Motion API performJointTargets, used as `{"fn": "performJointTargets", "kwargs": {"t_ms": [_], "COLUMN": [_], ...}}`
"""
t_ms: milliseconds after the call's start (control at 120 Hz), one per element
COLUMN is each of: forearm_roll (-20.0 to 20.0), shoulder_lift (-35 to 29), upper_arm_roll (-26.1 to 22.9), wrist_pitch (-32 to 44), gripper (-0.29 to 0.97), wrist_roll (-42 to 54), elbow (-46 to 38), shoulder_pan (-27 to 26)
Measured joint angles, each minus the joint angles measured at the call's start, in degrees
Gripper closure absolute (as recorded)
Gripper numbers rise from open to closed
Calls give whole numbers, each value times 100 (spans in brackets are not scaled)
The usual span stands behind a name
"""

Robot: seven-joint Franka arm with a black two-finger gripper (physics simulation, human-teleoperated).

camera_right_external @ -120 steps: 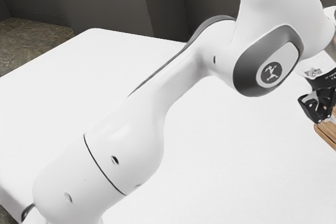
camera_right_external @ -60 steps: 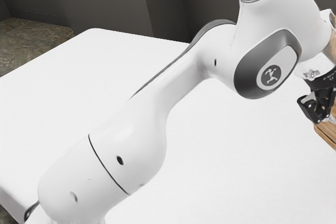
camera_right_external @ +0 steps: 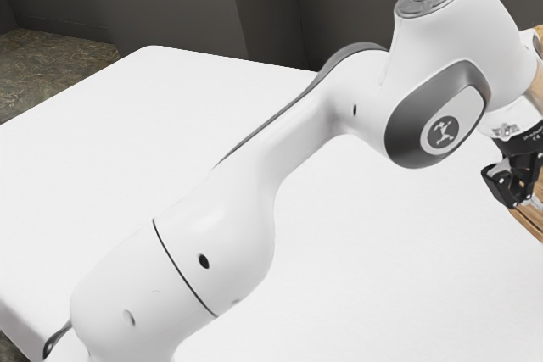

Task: Pull the drawer handle with one arm to open the drawer

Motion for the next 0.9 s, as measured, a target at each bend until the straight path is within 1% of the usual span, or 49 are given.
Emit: {"fn": "performJointTargets", "kwargs": {"t_ms": [133, 258, 325, 575, 758, 900], "forearm_roll": [-58, -84, -91, -135, -240, -290], "shoulder_lift": [-67, -294, -639, -1669, -2103, -2794], "upper_arm_roll": [24, 9, 14, 23, 29, 57], "wrist_pitch": [-45, -79, -72, -49, 10, 162], "gripper": [0, 0, 0, 0, 0, 0], "wrist_roll": [-11, -24, -32, -54, -67, -75], "elbow": [-129, -555, -1092, -2286, -3034, -4010], "shoulder_pan": [5, 41, 76, 265, 340, 384]}}
